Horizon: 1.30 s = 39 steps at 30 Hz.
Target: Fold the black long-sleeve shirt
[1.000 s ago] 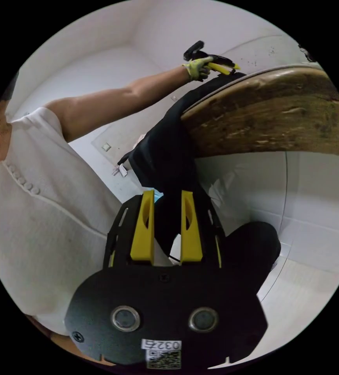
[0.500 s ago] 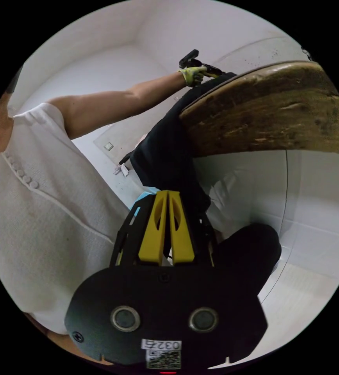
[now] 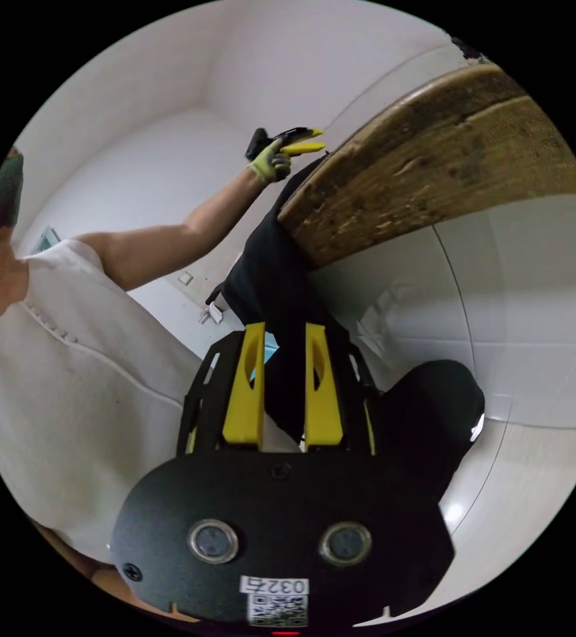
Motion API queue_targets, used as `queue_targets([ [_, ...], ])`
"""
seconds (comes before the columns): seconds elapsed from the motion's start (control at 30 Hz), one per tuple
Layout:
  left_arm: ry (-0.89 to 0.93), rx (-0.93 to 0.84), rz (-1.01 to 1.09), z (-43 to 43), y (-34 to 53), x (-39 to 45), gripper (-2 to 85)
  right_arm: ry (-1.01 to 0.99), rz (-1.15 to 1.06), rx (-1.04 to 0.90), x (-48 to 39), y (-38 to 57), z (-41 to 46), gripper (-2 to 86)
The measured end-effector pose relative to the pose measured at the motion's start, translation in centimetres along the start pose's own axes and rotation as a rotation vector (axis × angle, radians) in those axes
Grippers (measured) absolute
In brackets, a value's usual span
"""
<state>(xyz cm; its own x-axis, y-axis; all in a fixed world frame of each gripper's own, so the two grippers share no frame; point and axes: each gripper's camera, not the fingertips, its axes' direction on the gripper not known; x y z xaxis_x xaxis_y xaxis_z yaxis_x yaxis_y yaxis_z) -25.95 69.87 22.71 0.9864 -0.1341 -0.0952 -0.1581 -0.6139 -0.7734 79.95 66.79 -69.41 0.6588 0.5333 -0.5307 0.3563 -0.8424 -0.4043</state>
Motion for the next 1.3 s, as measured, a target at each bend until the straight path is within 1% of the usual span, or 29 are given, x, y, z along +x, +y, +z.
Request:
queue_targets([
  [0.07, -0.001, -0.018, 0.008, -0.2, 2.8, 0.2, 10.8, -0.005, 0.024, 0.001, 0.4, 0.1, 0.1, 10.1],
  [0.17, -0.048, -0.065, 0.042, 1.7, 6.0, 1.4, 10.8, -0.009, 0.05, -0.018, 0.7, -0.1, 0.8, 10.8],
  [0.23, -0.108, -0.06, 0.014, 3.3, 6.8, 1.8, 10.7, 0.0, 0.056, -0.032, 0.5, -0.3, 1.4, 11.1],
  [0.3, -0.241, 0.008, -0.097, 4.4, 7.4, 1.1, 10.7, 0.022, 0.054, -0.054, -0.3, -0.4, 1.9, 11.2],
  [0.33, -0.241, 0.028, -0.116, 4.5, 7.5, 0.9, 10.7, 0.028, 0.054, -0.055, -0.5, -0.4, 1.9, 11.2],
  [0.4, -0.15, 0.089, -0.128, 5.3, 7.6, 0.4, 10.8, 0.055, 0.052, -0.043, -1.5, 0.2, 1.5, 11.2],
  [0.47, -0.117, 0.103, -0.134, 6.3, 7.2, 0.4, 11.1, 0.065, 0.07, -0.032, -1.6, 0.9, 1.1, 11.2],
  [0.57, -0.174, 0.086, -0.118, 8.6, 5.8, 1.0, 12.4, 0.046, 0.116, -0.013, -1.0, 1.8, 0.6, 11.1],
  [0.7, -0.22, 0.014, -0.106, 12.9, 3.4, 1.1, 14.0, 0.052, 0.142, -0.01, -0.3, 1.8, 0.5, 11.1],
  [0.73, -0.232, 0.003, -0.107, 13.5, 3.2, 1.0, 13.1, 0.052, 0.144, -0.01, -0.2, 1.8, 0.5, 11.1],
  [0.8, -0.33, -0.021, -0.143, 14.7, 2.9, 0.0, 9.0, 0.048, 0.151, -0.009, 0.3, 1.4, 0.4, 11.1],
  [0.83, -0.313, -0.01, -0.141, 14.5, 3.0, -0.3, 8.0, 0.045, 0.152, -0.008, 0.4, 1.3, 0.4, 11.1],
  [0.9, -0.131, 0.074, -0.158, 12.6, 4.6, -2.6, 2.4, 0.037, 0.158, -0.01, 1.0, 1.1, 0.4, 11.0],
  [0.93, -0.085, 0.104, -0.171, 11.8, 5.2, -3.4, 1.2, 0.034, 0.161, -0.01, 1.2, 1.1, 0.4, 11.0],
  [1.0, 0.086, 0.221, -0.179, 7.9, 8.4, -6.1, -1.1, 0.008, 0.174, -0.005, 1.9, 1.2, 0.4, 10.9],
  [1.07, 0.141, 0.281, -0.181, 4.6, 10.9, -7.7, -1.5, -0.005, 0.177, -0.005, 2.2, 1.2, 0.5, 10.9],
  [1.13, 0.146, 0.353, -0.179, 0.8, 13.9, -8.5, -1.6, -0.012, 0.172, -0.006, 2.1, 1.1, 0.7, 10.9],
  [1.2, 0.165, 0.49, -0.193, -4.7, 18.7, -9.4, -1.7, -0.014, 0.154, -0.008, 1.6, 0.9, 0.9, 10.9],
  [1.23, 0.165, 0.527, -0.199, -6.1, 20.1, -9.7, -1.7, -0.012, 0.15, -0.008, 1.5, 0.8, 1.0, 10.9],
  [1.3, 0.142, 0.676, -0.265, -10.9, 26.2, -10.8, -1.7, -0.019, 0.143, -0.01, 1.3, 0.7, 1.2, 10.9],
])
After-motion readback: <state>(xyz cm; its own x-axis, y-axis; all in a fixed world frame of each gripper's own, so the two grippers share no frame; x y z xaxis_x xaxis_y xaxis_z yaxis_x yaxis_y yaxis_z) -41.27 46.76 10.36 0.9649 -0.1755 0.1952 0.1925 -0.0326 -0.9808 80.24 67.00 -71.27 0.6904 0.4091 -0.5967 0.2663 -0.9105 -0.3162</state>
